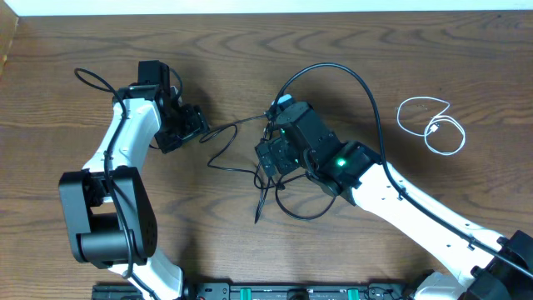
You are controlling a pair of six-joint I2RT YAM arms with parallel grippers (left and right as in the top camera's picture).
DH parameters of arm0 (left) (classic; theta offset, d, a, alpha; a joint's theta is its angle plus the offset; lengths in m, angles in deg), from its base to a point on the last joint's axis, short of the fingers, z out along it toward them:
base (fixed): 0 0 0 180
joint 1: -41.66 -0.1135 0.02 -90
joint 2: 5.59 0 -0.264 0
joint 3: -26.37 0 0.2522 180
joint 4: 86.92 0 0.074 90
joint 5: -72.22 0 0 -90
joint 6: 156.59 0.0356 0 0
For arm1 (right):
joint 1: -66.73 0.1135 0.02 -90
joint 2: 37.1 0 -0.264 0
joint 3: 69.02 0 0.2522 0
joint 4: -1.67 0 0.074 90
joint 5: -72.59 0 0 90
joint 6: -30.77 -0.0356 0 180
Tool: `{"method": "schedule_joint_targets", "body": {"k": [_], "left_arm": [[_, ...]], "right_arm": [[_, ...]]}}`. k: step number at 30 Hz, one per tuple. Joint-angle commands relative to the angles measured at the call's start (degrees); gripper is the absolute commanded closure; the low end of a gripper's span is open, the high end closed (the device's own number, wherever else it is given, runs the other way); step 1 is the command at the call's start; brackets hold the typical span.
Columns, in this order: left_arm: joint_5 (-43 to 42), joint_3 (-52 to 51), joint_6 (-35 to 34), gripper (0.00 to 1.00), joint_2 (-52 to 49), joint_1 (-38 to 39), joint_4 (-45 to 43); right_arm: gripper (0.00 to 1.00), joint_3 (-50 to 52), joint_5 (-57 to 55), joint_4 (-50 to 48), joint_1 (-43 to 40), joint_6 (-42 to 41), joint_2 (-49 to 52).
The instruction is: Untangle cables
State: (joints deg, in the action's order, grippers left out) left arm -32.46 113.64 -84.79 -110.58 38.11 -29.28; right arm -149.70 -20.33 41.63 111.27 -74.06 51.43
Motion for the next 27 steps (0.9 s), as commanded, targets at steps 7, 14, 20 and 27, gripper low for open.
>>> {"method": "schedule_joint_targets", "body": {"k": [7,14,20,27], "left_arm": [[-10.23,-0.55,11.54,0.23,0.20,-0.09,-0.11],[-23.32,-0.55,17.40,0.20,0.20,-1.81,-0.07],[-26.95,-0.55,18.64,0.20,0.20,-3.23,-0.04],[-26.88,-0.55,15.28,0.21,0.20,-3.28,-0.09]], "right_arm": [[0.01,-0.52,-1.18,3.58,-3.45,-16.94,0.02],[0.01,-0.46,16.70,14.29,-15.08,-20.50,0.15],[0.01,0.17,16.76,19.78,-15.63,-20.20,0.33],[0.01,2.82,12.70,19.47,-13.88,-20.26,0.35]]}}
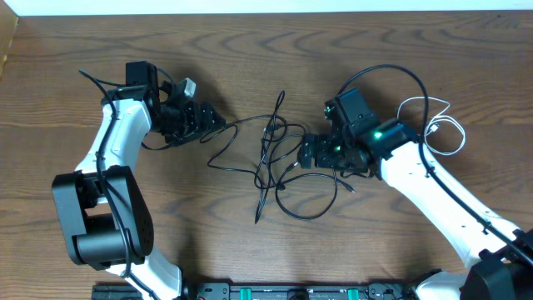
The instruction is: Untangle cables
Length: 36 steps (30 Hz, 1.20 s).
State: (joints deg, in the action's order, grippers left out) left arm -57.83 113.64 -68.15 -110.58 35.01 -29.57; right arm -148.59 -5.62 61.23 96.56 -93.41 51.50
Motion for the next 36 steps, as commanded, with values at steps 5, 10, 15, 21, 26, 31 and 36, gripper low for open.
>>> {"method": "schedule_joint_targets", "body": {"k": [5,10,15,21,26,31,36], "left_arm": [[-0.22,-1.20,-1.55,0.21,0.17,0.17,0.20],[4.55,-2.27,-4.96,0.20,-0.04,1.60,-0.72],[5.18,-2.27,-4.68,0.25,-0.04,2.75,-1.29],[5.16,-1.44,-1.77,0.24,3.54,2.89,-0.15],[6.23,-1.46,-0.66,0.24,12.50,2.89,0.07],[6.03,-1.46,-3.21,0.24,20.70,5.14,0.02],[7.41,-1.46,-2.95,0.24,22.21,12.26,-0.48]], "right_arm": [[0.01,3.30,-2.47,-0.20,0.70,-0.90,0.28],[0.01,4.98,-3.61,-2.16,1.03,-0.92,0.28],[0.01,8.35,-4.31,-8.26,1.03,-1.29,0.28],[0.01,15.72,-4.33,-19.15,0.98,-7.08,0.28],[0.01,23.12,-4.11,-30.45,1.03,-10.86,0.28],[0.01,28.46,-4.13,-41.35,1.03,-11.21,0.28],[0.01,29.18,-4.15,-43.06,1.03,-10.69,0.28]]}}
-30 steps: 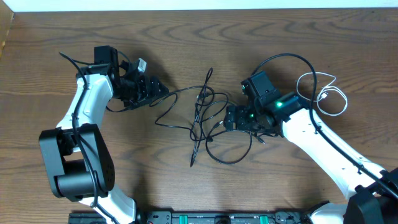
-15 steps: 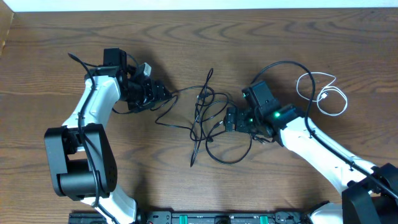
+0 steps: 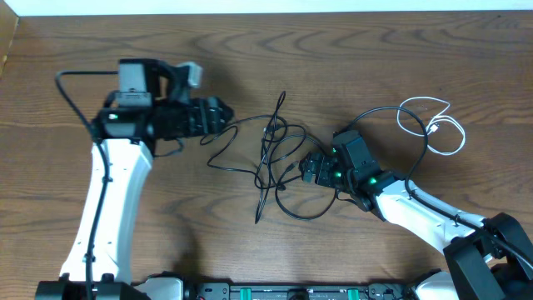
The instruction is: Untangle cables
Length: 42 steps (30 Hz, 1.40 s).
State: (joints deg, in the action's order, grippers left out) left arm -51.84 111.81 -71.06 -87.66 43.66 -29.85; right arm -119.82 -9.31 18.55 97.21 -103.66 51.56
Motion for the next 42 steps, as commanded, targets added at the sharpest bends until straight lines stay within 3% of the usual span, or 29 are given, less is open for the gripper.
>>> {"method": "schedule_joint_targets", "body": {"k": [1,7,19,21,22,23,24,26,35,42], "left_arm": [[3.69,0.37,-0.11,0.24,-1.11,5.75,-0.55],[14.53,0.37,-0.11,0.24,-4.85,14.49,-2.62],[17.20,0.37,-2.84,0.26,-17.05,20.85,-6.73],[17.20,0.37,-3.17,0.36,-18.45,20.85,-6.75],[17.20,0.37,-3.15,0.46,-18.80,20.83,-6.75],[17.20,0.37,-3.15,0.67,-18.82,20.79,-6.71],[17.20,0.39,-3.15,0.78,-18.73,20.79,-6.71],[17.18,0.39,-3.15,0.89,-17.86,20.79,-6.27],[16.59,0.57,-3.17,0.92,-8.98,20.57,-4.22],[16.57,0.57,-4.48,0.92,-2.86,18.58,-1.53]], "right_arm": [[0.01,0.42,-0.46,-0.35,0.37,-0.04,0.22],[0.01,0.42,-0.44,0.28,0.37,-0.04,0.22],[0.01,0.42,-0.35,0.81,0.37,-0.09,0.22],[0.01,0.42,0.28,0.72,0.37,-0.11,0.22],[0.01,0.42,0.72,0.72,0.37,-0.11,0.22],[0.01,0.42,1.20,0.72,0.37,-0.11,0.22],[0.01,0.42,1.42,0.72,0.37,-0.11,0.22],[0.01,0.42,1.53,0.72,0.37,-0.11,0.22],[0.03,0.42,4.39,0.72,0.37,-0.11,0.22],[0.36,0.42,4.50,0.96,0.37,-0.11,0.22]]}}
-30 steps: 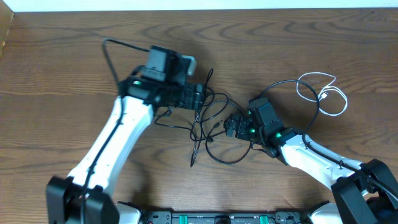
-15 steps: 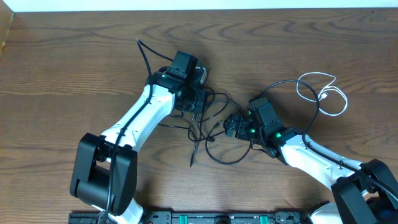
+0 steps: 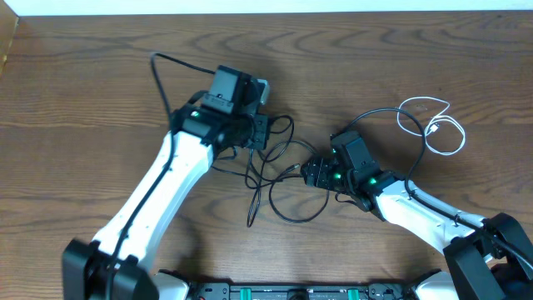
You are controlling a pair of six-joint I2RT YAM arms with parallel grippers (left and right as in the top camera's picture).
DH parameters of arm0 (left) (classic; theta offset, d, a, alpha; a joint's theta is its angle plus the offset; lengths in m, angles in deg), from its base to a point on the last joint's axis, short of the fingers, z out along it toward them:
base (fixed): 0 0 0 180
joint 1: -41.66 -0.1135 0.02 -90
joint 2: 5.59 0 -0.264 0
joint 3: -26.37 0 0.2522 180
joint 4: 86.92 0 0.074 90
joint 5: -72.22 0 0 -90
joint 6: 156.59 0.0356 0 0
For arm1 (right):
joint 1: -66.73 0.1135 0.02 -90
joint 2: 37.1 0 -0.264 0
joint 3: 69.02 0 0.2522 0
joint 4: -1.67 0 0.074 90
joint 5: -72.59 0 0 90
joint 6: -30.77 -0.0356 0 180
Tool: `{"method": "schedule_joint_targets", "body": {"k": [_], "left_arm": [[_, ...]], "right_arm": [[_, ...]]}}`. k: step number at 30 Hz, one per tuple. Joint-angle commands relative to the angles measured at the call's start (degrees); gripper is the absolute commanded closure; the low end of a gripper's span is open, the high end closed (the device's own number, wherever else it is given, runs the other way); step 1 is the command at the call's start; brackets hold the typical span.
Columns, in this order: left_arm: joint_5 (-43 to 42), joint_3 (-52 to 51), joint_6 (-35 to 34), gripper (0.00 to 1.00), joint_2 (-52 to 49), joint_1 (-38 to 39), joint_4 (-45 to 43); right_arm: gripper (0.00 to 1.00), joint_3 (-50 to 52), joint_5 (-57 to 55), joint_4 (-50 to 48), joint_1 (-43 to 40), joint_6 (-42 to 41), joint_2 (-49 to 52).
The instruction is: Untangle cables
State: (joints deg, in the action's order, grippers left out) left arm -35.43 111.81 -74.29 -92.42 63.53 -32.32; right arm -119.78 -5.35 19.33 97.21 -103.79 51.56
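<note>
A black cable (image 3: 268,193) lies in tangled loops at the middle of the table in the overhead view. My left gripper (image 3: 266,133) is at the top of the tangle, its fingers closed on a strand, with a loop (image 3: 285,127) curling just past them. My right gripper (image 3: 306,172) sits at the tangle's right side, low over the table, shut on another strand. The fingertips of both are partly hidden by the gripper bodies.
A thin white cable (image 3: 430,125) lies coiled at the right, apart from the tangle. The arms' own black wires (image 3: 166,71) arch above them. The table's far edge (image 3: 266,12) runs along the top.
My left arm has swung right, bringing its gripper from the tangle's left onto the top of it. The cable's loops bunched up and its upright end is gone. The right gripper stayed put.
At first my right gripper was on the tangle's middle and the left held a strand far left. Then the right was further right with the cable stretched out. It then dropped lower, and now the left gripper has come in against the tangle.
</note>
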Motion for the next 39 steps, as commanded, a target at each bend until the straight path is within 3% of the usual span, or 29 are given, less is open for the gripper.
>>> {"method": "schedule_joint_targets", "body": {"k": [1,6,9,11,16,23,28,32,34,39], "left_arm": [[0.13,0.57,-1.25,0.92,2.29,-1.66,1.44],[0.15,0.55,-1.11,0.92,2.47,-3.93,4.42],[-0.44,0.52,0.28,0.92,2.12,-5.22,5.64],[-4.94,0.42,5.14,0.92,1.75,-6.10,5.81],[-15.76,-1.31,15.30,0.92,0.85,-8.37,5.68],[-21.97,-7.17,25.11,0.92,0.72,-10.21,1.79],[-22.03,-10.32,26.08,0.92,0.72,-11.21,-2.19],[-24.63,-10.45,26.14,0.92,0.74,-11.76,-2.38],[-25.22,-10.45,26.29,0.92,0.74,-11.82,-2.36],[-30.97,-10.45,29.64,0.92,0.76,-11.82,-1.79]], "right_arm": [[0.41,0.37,0.55,0.15,0.37,0.02,0.22],[0.70,0.35,2.97,-0.48,-0.15,0.48,0.02],[0.70,0.35,14.23,-4.15,-1.95,6.29,-0.98],[0.67,0.35,23.56,-7.91,-3.67,10.01,-1.86],[0.64,0.35,35.26,-17.94,-6.84,8.24,-2.95],[0.68,0.35,32.44,-21.66,-6.01,5.40,-2.93],[0.68,0.35,24.41,-21.38,-4.68,1.75,-2.82],[0.59,0.35,17.38,-21.29,-3.26,-4.37,-2.49],[0.44,0.35,15.13,-21.29,-2.29,-7.21,-2.43],[0.26,0.35,10.95,-22.51,0.52,-12.33,-2.38]]}}
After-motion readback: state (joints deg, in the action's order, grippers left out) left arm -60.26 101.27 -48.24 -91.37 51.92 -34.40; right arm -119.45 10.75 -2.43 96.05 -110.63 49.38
